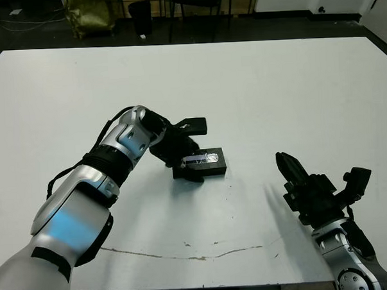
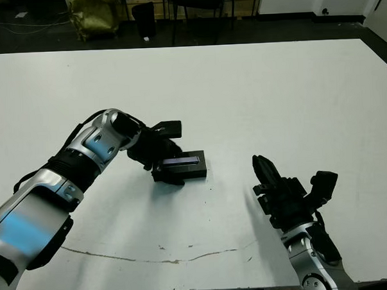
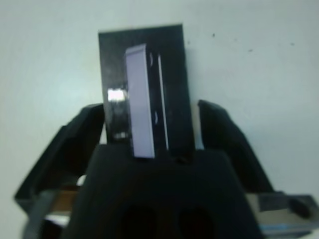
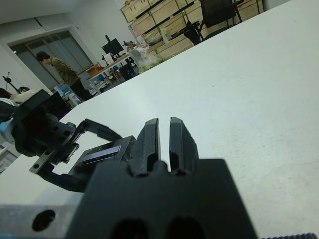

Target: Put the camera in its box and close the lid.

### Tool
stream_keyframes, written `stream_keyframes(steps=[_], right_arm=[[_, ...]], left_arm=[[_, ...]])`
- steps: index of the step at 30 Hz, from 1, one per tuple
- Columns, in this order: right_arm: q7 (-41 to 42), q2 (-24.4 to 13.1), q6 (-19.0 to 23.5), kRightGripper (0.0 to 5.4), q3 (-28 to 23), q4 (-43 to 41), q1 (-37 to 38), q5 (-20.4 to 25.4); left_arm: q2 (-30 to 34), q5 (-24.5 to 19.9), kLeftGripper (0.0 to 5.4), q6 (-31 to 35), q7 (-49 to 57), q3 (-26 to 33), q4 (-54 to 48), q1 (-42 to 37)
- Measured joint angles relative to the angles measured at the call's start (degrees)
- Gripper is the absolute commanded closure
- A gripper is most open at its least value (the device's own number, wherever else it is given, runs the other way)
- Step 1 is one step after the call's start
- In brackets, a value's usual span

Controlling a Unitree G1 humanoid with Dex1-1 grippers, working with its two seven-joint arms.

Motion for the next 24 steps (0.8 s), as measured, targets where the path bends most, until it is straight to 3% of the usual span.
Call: stream_keyframes(steps=[2, 16, 24], right_arm=[[0.13, 0.03, -0.25, 5.4, 0.03, 0.03, 0.09, -0.12], [-0.5, 0.02, 0.26, 5.4, 0.05, -0.2, 0.4, 1.14], [0.57, -0.01, -0.16, 5.4, 0.02, 0.77, 0.41, 0.82]], left_arm=[[0.02, 0.0, 0.01, -0.36, 0.03, 0.01, 0.13, 0.03], [0.5, -0.09, 0.01, -3.93, -0.4, 0.12, 0.15, 0.53], [0.89, -2.44, 0.01, -7.47, 4.69, 5.16, -0.3, 4.61]])
